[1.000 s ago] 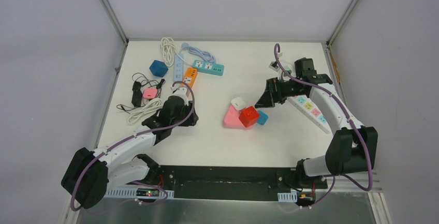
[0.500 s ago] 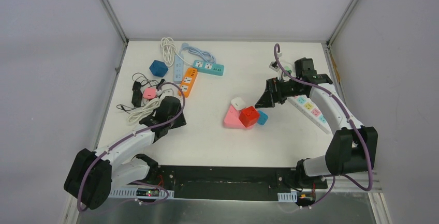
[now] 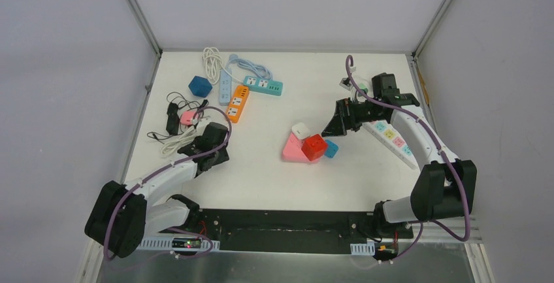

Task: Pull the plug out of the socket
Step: Place the plug at the center of the board.

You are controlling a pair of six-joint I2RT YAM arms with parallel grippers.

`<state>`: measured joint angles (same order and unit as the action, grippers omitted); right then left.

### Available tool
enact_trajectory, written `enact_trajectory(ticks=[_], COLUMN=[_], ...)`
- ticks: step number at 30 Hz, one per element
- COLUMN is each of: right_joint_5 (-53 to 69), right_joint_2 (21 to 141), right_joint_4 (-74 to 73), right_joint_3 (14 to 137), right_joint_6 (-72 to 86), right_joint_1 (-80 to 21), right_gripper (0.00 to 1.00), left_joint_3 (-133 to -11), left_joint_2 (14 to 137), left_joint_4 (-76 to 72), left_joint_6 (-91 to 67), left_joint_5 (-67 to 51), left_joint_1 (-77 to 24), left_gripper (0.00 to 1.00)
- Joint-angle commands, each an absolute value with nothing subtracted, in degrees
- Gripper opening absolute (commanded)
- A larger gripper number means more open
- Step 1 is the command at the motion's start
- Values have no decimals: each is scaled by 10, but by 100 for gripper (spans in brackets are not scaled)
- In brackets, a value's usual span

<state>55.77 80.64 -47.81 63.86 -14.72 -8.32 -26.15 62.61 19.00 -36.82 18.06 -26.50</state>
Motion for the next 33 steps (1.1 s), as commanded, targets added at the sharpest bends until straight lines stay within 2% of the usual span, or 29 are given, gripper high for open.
enact_trajectory(ticks=[1,9,10,15,19,23,33], right_joint_5=[566,566,565,565,564,564,560], right_joint_2=[794,788,788,787,786,786,782], right_joint_4=[-476,-477,-476,-477,-478,-478,-479], right_joint_3=[655,655,655,656,656,656,657], right_joint_6=[-159,-159,-159,-159,-159,-159,-163], right_joint_1=[-79,-79,-79,-79,-79,-79,-79], right_gripper=[97,98,98,98,99,99,100], left_joint_3=[-297,-348,-353,-363,-361,-358,-359], left_joint_2=[652,741,749,762,751,728,629], left_joint_4=[198,203,204,222,237,254,297], left_joint_6=[-380,-398,-401,-414,-431,-444,-456], left_joint_5=[227,222,219,219,242,257,205], left_joint_1=[-252,-219,-215,-206,-205,-205,-205], left_gripper=[0,0,3,23,59,81,98])
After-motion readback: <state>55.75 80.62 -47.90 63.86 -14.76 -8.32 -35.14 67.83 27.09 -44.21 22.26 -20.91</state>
